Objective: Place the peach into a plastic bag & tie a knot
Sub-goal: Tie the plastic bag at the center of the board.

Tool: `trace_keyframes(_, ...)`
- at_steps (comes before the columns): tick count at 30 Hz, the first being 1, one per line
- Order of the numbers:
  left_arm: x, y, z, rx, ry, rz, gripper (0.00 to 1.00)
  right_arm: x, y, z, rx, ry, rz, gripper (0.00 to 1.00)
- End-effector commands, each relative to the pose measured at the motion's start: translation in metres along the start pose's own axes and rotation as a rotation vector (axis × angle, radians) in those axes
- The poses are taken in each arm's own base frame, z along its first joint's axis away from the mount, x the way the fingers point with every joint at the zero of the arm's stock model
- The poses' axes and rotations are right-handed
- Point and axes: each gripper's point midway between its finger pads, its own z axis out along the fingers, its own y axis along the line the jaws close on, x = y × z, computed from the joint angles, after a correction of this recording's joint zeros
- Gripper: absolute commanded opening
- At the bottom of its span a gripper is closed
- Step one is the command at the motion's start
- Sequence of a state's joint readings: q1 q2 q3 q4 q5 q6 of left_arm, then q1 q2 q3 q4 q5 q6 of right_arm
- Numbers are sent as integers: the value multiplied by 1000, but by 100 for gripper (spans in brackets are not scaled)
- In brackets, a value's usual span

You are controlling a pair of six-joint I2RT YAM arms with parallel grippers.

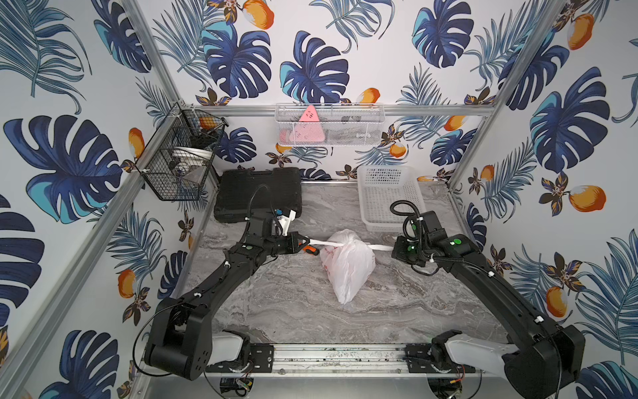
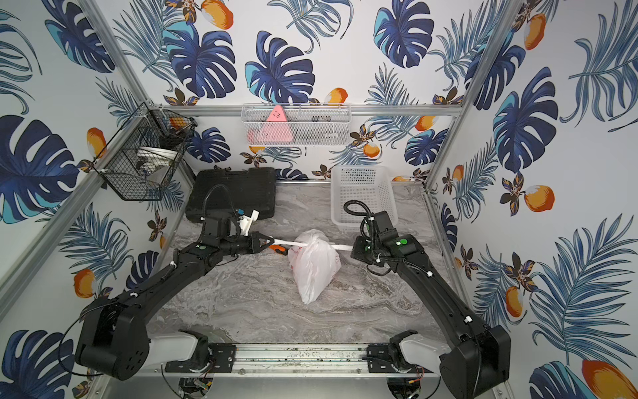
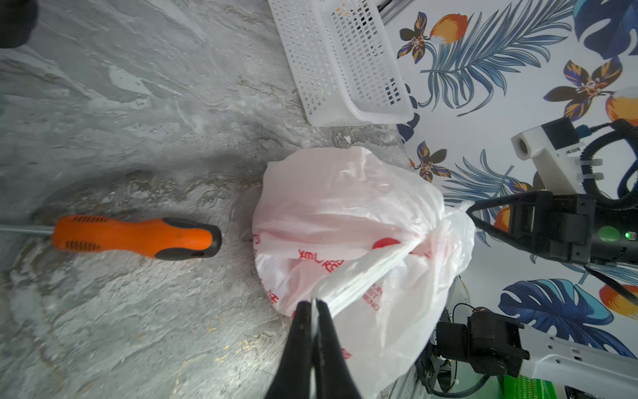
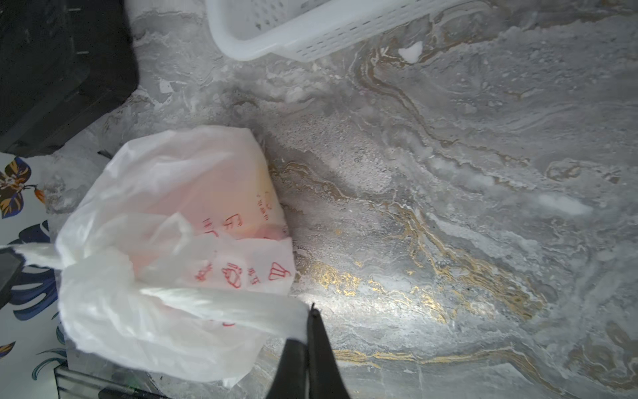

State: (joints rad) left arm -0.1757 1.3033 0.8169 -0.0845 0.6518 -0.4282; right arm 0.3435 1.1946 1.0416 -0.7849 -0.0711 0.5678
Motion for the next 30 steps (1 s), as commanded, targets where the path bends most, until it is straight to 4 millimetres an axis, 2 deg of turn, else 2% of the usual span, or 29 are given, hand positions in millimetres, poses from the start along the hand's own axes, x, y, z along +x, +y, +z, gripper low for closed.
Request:
trace_keyframes(1,-4,25,-8,-127,-21,15,0,-6,-30,2,108,-31,53,0)
trace_keyframes(4,-12,11,-5,-50,-42,6,0,-8,-21,3,78,-9,48,0)
trace_keyframes(6,-16,8,-5,-38,-58,8,0,-8,-17,6,61,1,54,0)
trace_keyframes(10,-8,25,-11,-128,-38,27,0,-11,-26,8,74,-18,75,0)
trace_keyframes(14,2,49,-16,-188,-32,-25,0,-9,-49,16,82,20,154,0)
trace_keyframes(19,-4,39,-13,-130,-46,-39,0,-9,-44,19,40,39,171,0)
trace_keyframes(23,0,47,-17,-182,-36,-22,0,-9,-61,25,90,25,203,0)
trace_keyframes(30,6,51,-17,-195,-35,-38,0,-5,-66,37,113,53,236,0)
